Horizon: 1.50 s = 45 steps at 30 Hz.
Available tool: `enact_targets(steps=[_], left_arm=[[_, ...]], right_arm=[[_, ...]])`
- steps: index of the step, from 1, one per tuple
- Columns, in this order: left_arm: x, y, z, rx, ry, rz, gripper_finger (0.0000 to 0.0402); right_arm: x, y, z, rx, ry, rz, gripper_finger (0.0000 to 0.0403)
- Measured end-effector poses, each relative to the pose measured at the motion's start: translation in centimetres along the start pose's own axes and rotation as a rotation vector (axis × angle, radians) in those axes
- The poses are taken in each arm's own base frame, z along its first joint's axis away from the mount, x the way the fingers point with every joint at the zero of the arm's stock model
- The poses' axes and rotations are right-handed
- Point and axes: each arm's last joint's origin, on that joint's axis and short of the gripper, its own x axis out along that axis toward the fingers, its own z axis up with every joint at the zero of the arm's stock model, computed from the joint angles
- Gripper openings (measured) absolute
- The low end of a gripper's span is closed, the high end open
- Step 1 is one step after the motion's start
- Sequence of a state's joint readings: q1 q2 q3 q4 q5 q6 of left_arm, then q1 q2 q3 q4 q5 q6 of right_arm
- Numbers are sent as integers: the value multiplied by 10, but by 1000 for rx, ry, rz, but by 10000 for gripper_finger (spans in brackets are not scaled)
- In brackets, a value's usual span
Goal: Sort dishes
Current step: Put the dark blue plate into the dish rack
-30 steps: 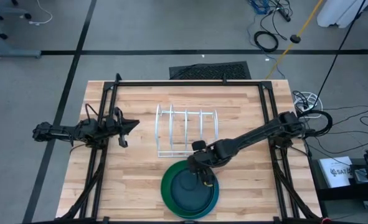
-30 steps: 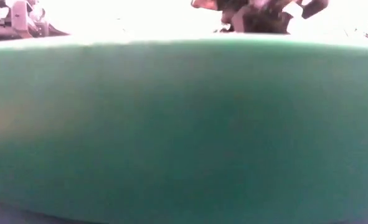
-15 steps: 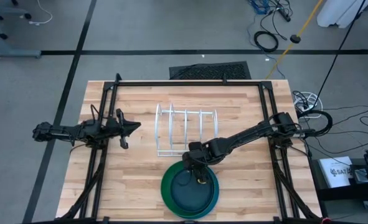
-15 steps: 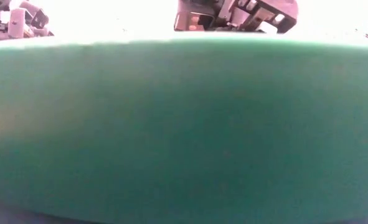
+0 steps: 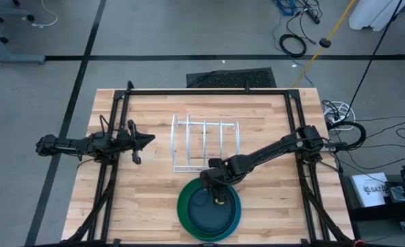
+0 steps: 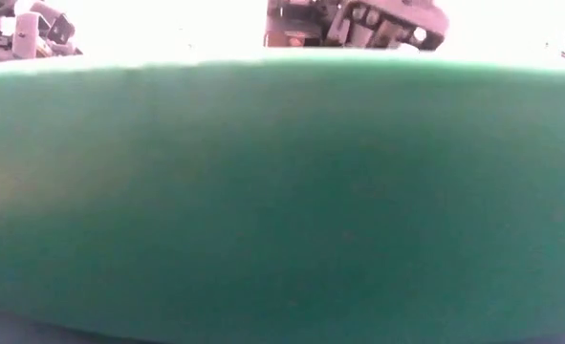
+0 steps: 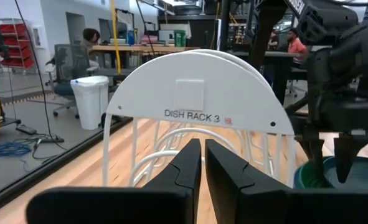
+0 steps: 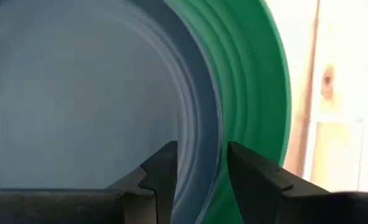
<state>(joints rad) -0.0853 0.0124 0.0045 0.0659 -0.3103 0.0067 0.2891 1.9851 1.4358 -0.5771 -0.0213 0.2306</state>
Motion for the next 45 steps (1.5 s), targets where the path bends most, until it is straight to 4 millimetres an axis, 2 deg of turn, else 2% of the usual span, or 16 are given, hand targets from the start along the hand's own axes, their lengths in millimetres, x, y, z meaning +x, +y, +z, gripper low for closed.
enact_targets(steps=[8,17,22,30,45], left_arm=[[0,0,0,0,-1,0,34],[0,0,0,-1,-4,0,34],[0,0,0,-1,-4,0,34],[0,0,1,-2,-5,0,34],[0,0,1,-2,-6,8,34]], right_arm=[[2,-1,1,9,-11,-28,118],[2,0,0,10,-10,-23,35],[2,3,0,5,-15,-16,5],[-2,8,4,-46,-21,-13,2],[-39,15,32,-193,-46,-95,1]])
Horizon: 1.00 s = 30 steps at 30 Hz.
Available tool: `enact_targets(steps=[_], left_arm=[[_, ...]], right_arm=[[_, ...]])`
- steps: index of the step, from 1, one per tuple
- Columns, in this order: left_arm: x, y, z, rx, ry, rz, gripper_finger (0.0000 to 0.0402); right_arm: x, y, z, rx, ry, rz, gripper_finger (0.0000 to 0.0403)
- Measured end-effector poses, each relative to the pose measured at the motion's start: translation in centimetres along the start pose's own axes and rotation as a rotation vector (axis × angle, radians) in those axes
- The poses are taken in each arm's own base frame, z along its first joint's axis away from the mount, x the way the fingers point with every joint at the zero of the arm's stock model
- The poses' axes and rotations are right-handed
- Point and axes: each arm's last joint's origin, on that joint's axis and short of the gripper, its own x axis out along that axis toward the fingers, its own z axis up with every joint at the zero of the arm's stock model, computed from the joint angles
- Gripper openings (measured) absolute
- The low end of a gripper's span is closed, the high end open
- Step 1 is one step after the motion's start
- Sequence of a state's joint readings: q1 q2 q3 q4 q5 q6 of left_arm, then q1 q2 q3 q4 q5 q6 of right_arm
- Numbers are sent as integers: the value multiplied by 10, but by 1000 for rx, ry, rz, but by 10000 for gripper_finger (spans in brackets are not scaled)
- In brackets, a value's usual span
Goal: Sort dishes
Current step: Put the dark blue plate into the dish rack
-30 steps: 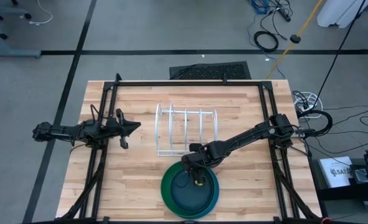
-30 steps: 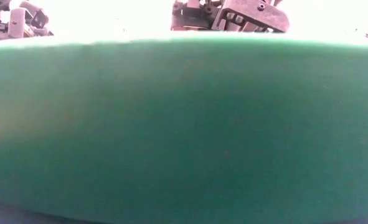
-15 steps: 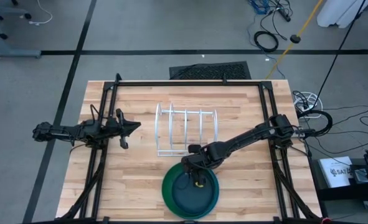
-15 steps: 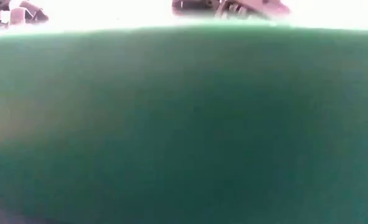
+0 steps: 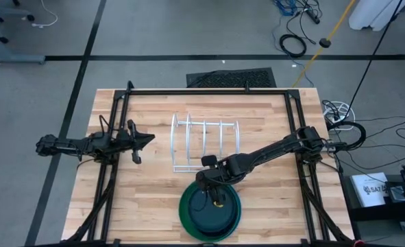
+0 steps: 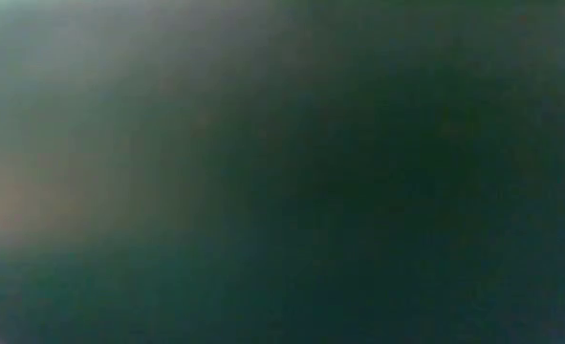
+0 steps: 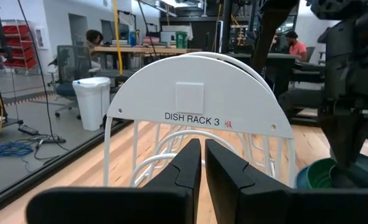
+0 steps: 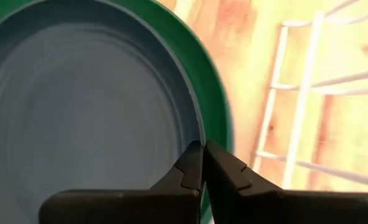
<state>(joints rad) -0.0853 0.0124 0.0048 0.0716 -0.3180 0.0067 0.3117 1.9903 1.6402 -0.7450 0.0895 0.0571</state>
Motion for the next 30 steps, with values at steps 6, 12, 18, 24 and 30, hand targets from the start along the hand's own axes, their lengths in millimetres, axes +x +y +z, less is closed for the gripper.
enact_targets(steps=[6,12,18,24,30], left_arm=[[0,0,0,1,0,0,34],[0,0,0,1,1,0,34],[0,0,0,0,0,1,34],[0,0,0,-2,-3,-10,34],[0,-1,5,-7,-48,-54,34]], right_arm=[[-24,-3,14,-72,3,-82,0],[-58,-6,36,-170,-66,-172,0],[-96,-11,56,-267,-151,-298,0],[-137,-16,66,-317,-265,-382,0],[-181,-22,60,-291,-366,-440,0]])
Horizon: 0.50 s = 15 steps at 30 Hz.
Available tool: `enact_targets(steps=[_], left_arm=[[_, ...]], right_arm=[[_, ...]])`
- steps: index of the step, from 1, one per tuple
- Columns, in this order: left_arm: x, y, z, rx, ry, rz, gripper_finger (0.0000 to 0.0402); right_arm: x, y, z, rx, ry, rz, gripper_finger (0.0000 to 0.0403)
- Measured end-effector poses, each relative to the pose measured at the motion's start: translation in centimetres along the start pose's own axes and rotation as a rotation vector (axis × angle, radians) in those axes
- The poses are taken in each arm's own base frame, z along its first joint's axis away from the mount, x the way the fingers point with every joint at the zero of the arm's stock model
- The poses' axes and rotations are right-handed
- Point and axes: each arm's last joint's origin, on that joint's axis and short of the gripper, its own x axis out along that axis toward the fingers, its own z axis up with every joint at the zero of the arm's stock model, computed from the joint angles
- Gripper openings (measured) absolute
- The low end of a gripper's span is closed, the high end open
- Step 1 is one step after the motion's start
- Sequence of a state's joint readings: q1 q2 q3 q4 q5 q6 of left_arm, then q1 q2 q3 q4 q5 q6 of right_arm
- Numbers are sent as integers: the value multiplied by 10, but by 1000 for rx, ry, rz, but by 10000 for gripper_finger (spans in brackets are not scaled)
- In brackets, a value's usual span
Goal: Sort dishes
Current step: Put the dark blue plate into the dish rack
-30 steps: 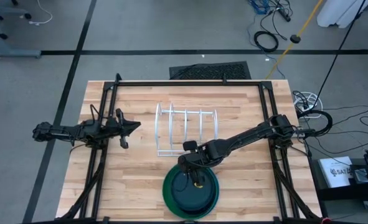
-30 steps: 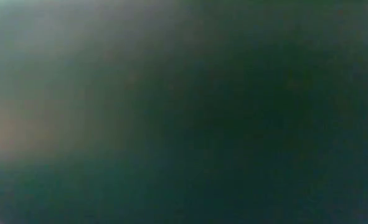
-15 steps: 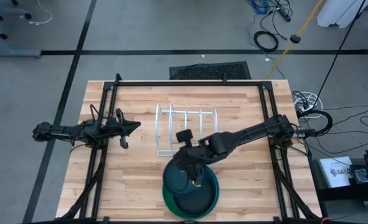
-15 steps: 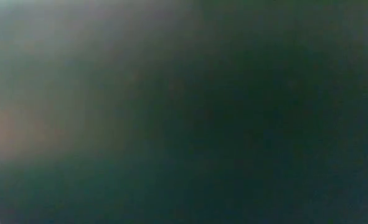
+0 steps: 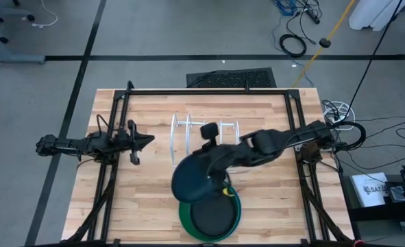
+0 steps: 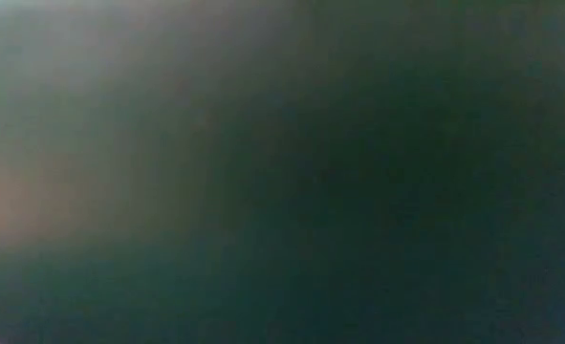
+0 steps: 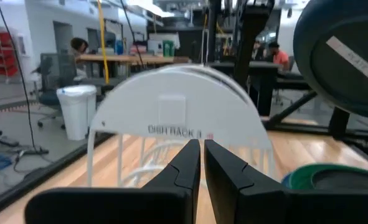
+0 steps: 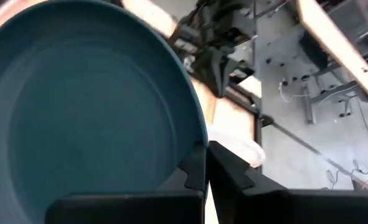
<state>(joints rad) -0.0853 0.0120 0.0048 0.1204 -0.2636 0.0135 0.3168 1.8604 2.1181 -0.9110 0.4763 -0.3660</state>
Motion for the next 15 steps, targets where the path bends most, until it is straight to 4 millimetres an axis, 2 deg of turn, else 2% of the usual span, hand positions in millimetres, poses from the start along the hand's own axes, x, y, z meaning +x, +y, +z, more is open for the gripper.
enact_targets(steps=[4,9,12,15], left_arm=[[0,0,5,-14,-48,-8,34],[-1,-2,11,-36,-116,-66,38],[-2,-3,19,-49,-192,-113,64],[-3,-3,24,-58,-249,-134,107]], right_arm=[[-24,-16,-1,28,-38,-51,0],[-47,-32,-14,64,-86,-107,0],[-60,-38,-30,101,-134,-139,0],[-73,-39,-52,139,-204,-178,0]])
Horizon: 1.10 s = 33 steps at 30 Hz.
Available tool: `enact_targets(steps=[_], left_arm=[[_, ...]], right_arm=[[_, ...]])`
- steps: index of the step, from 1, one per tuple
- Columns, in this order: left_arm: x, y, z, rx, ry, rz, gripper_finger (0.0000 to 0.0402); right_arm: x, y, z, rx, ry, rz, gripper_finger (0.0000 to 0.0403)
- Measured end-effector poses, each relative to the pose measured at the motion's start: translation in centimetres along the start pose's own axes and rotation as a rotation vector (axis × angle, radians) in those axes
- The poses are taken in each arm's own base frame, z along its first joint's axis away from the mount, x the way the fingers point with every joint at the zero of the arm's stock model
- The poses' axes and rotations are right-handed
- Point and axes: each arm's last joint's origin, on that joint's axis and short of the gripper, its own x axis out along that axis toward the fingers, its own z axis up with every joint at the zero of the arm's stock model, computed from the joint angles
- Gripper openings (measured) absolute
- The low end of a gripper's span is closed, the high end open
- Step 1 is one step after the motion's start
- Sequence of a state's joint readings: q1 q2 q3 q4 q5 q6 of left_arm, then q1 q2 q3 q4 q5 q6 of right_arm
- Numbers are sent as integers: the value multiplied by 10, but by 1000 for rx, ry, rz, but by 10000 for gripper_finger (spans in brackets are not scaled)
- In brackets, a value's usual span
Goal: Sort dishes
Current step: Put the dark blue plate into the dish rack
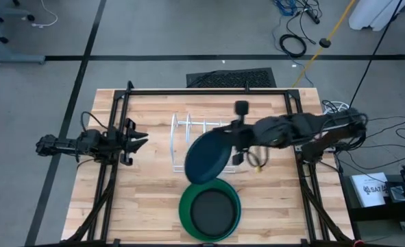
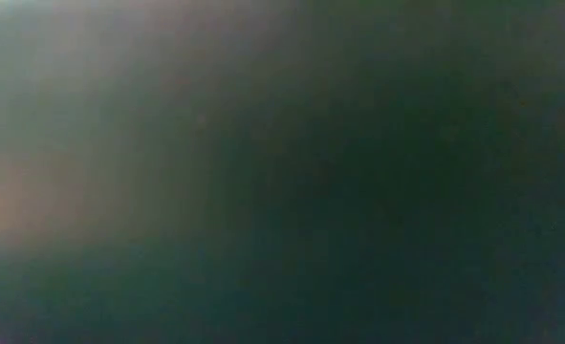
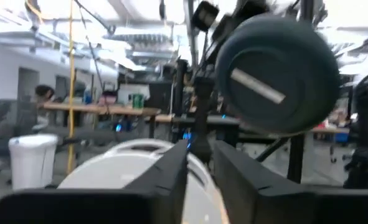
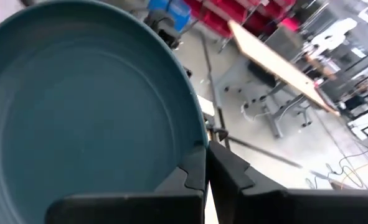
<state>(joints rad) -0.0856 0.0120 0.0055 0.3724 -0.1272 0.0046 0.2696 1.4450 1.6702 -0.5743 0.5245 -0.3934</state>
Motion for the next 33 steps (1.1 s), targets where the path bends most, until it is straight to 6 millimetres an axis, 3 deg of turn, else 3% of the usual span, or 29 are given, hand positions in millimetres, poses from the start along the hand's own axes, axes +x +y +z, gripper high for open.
enact_targets(steps=[3,6,13,20,25,30,33], left_arm=[[1,0,6,3,-13,0,150],[4,-1,26,44,-63,-15,180],[31,-4,86,172,-86,-21,197],[102,-15,140,322,150,-132,197],[162,-24,165,473,372,-222,197],[212,-32,189,626,457,-346,197],[238,-35,192,720,522,-400,197]], right_arm=[[-18,-5,-22,51,-64,-36,0],[-34,-8,-43,103,-141,-63,0],[-49,-15,-83,157,-319,-36,0],[-45,-26,-110,180,-400,4,0],[-41,-36,-119,204,-415,67,0],[-38,-44,-124,237,-430,122,0],[-37,-46,-127,266,-421,152,0]])
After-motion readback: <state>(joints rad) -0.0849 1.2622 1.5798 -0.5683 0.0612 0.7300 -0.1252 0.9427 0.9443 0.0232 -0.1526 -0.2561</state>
